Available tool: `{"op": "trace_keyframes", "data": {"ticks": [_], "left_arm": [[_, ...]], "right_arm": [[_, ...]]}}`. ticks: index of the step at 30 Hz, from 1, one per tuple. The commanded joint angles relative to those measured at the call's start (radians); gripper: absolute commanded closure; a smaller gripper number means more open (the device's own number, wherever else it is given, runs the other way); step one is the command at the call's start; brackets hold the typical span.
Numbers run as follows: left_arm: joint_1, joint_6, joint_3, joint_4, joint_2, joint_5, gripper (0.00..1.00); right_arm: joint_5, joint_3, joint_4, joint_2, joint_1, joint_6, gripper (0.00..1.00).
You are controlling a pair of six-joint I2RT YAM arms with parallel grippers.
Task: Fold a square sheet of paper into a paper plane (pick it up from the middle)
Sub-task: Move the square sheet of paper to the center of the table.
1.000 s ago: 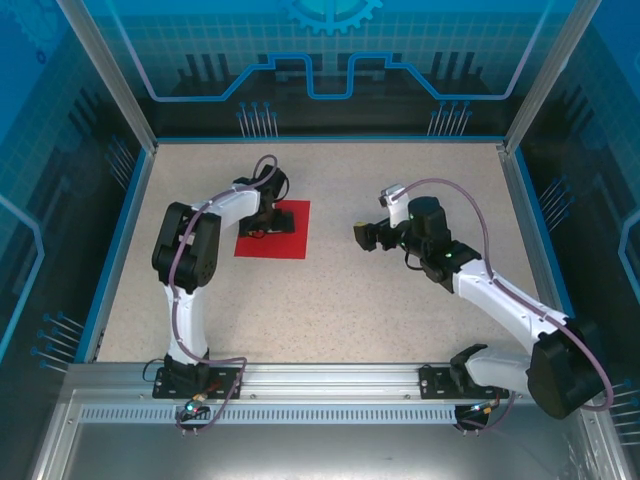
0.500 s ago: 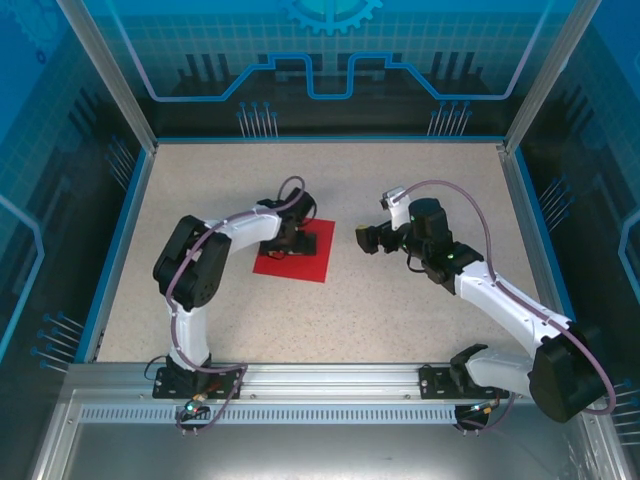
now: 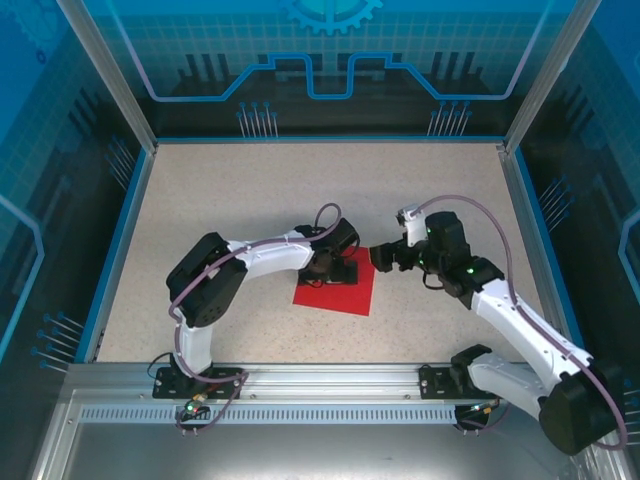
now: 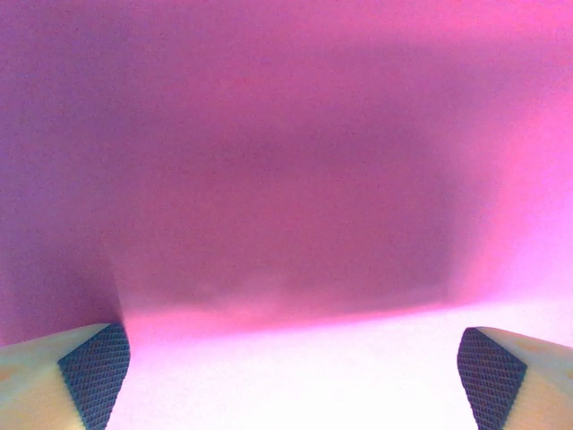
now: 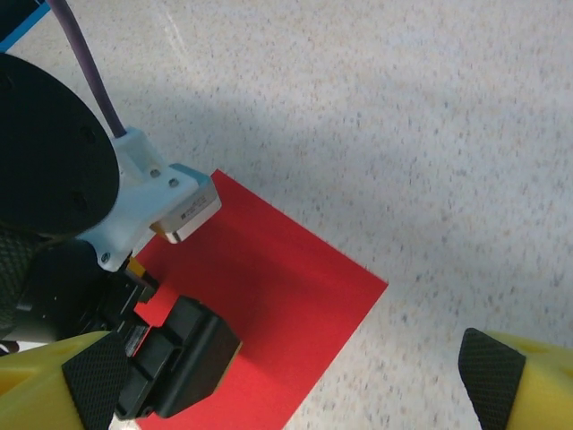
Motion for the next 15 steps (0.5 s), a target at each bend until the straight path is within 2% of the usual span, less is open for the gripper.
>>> {"op": "trace_keyframes", "data": {"ticks": [1,8,12,15], "left_arm": [[-0.021,-0.097,-0.007,-0.019,-0.028,0.092,0.01],[0.023,0.005,-0.018,-0.123,-0.158,0.072,0.01],[0.096,0.094,-0.075,-0.161,-0.285,0.064,0.01],[0.165,0.202,-0.123,-0.157,-0.356,0.118,0.01]], "right_arm": [[-0.056,-0.024,-0.124,-0.050,-0.023,0.064,0.01],[-0.125,-0.031,-0.176,-0.067,-0.004,0.177,0.01],[-0.073,-0.005,-0.198,-0.027,0.074,0.266,0.01],[0.012,0.034,-0.218,0.028,0.167,0.350,0.01]]}}
